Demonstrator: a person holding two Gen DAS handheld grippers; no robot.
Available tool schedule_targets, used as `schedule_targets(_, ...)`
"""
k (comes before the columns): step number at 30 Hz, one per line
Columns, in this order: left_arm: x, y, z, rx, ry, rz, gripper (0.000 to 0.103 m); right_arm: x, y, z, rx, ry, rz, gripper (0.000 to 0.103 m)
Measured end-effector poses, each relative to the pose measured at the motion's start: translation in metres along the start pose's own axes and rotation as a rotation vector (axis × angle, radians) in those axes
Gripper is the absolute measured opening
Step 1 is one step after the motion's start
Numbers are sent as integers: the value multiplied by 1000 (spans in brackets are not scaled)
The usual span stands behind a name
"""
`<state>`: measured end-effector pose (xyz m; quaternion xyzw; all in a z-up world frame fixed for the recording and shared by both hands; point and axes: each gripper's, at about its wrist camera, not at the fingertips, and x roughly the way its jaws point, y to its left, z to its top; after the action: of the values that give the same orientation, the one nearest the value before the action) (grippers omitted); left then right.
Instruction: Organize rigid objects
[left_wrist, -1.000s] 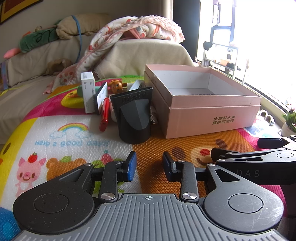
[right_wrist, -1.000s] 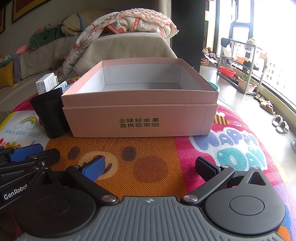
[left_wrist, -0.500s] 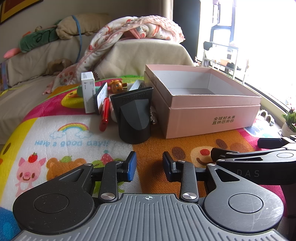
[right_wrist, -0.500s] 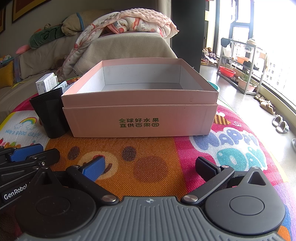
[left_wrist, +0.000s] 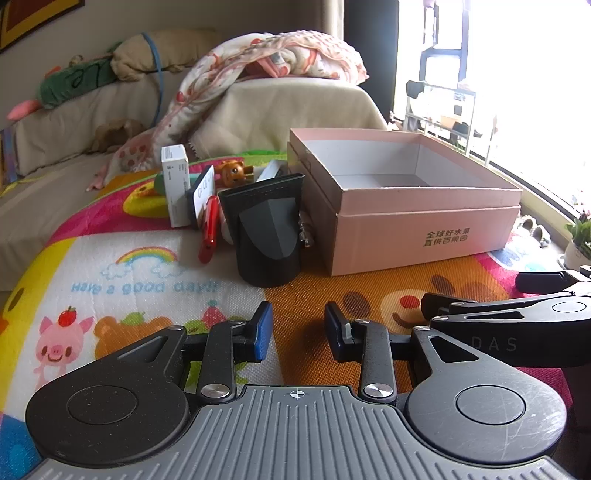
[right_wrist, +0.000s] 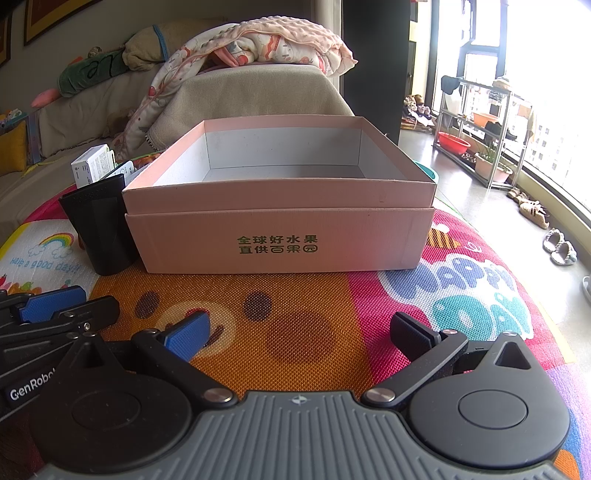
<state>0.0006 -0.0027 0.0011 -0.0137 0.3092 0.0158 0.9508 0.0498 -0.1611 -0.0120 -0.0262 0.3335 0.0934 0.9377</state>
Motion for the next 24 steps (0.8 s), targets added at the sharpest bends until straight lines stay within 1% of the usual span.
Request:
schedule_targets(9,-1,2,0,-11,-1,-9,35,0,0,0,0,0,0,103)
schedule_targets(12,-2,8,0,-42,-1,-40,33,0,0,1,1,0,1,103)
schedule_targets(15,-5,19,3,-65,5,-98,33,1,0,1,2,0,3,103)
schedule_targets(16,-9,26,7,-82,-7,-129,33,1,1,1,1,0,4,103)
schedule_targets(17,-13,34,13,-99,-33,-143,33,-1,1,3,-5,0,6,103)
schedule_targets(20,-31,64,40,-151,-163,-122,33,-1,1,2,-3,4,20,103)
schedule_targets(22,-32,85,62,-186,-231,-109,33,1,-3,4,-18,21,33,103)
schedule_targets(24,-22,101,82,-202,-244,-99,33,5,-5,9,-30,49,45,103)
